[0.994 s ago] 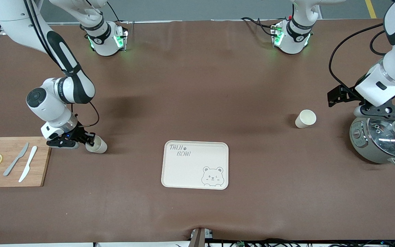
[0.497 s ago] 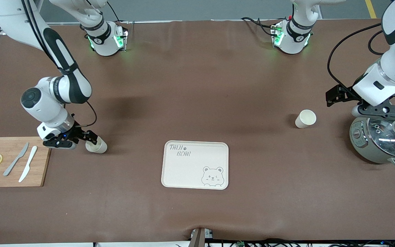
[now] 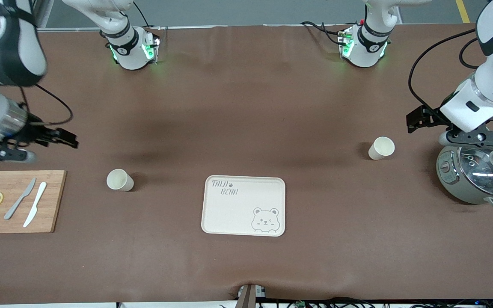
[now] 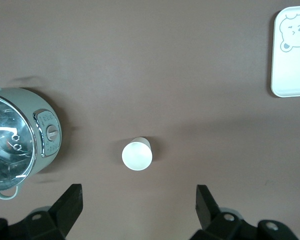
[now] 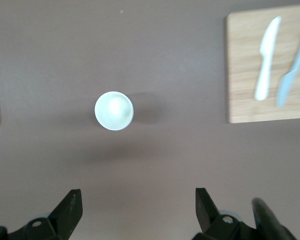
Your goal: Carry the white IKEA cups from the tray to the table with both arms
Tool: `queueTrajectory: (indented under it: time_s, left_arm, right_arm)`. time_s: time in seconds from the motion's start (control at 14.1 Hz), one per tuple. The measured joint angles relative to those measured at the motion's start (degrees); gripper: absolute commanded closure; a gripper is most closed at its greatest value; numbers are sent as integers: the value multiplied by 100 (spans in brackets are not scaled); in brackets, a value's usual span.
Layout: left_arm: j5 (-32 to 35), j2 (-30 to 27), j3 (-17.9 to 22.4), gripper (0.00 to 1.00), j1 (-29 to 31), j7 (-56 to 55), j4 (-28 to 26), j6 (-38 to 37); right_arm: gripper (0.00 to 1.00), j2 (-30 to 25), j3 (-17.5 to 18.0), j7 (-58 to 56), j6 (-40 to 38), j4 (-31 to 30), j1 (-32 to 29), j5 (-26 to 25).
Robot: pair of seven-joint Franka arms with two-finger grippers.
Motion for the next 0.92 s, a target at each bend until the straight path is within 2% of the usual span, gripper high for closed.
queueTrajectory:
  time_s: [0.14,0.57,0.92]
  left_arm:
    - [0,0,-3,0,-2,3,2,0]
    - [0,0,-10,0,-9,3,5,0]
    - [0,0,-10,0,-9,3,5,0]
  right_arm:
    - [0,-194,-1,-132,-101,139,-30,-158]
    - [0,-800,28,-204,-590,166,-96,-185]
    - [0,-784,81,-204,-531,166,-81,-185]
